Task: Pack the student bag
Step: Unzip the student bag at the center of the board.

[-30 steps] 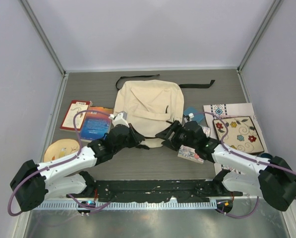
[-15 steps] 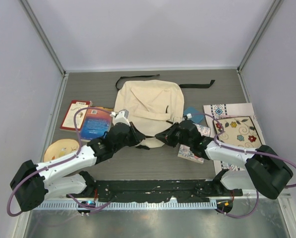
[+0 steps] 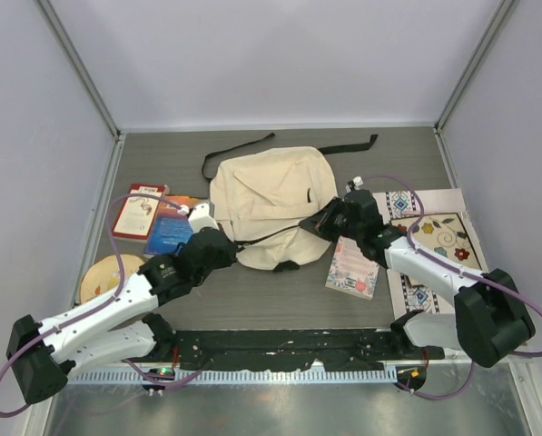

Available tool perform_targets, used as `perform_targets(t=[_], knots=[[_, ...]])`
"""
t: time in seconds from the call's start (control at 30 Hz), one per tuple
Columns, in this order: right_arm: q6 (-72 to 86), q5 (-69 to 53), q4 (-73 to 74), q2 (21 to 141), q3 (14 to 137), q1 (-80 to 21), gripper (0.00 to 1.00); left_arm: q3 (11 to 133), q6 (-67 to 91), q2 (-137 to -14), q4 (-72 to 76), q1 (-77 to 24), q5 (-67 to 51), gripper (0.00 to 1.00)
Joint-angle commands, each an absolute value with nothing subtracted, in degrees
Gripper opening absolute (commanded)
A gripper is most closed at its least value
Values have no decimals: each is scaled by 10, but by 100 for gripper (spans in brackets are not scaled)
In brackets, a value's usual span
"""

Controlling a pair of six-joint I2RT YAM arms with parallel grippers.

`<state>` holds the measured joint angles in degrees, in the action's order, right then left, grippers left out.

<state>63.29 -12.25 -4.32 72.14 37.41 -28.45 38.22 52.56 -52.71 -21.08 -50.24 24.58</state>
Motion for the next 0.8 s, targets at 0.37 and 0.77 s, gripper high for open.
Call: perform_targets(t=[0.37, 0.77], knots=[[412, -118, 25, 787, 497, -256, 3, 352, 519, -522, -226, -497, 225, 0], [477, -106, 90, 654, 411, -254, 64, 359, 532, -589, -130, -497, 165, 0]])
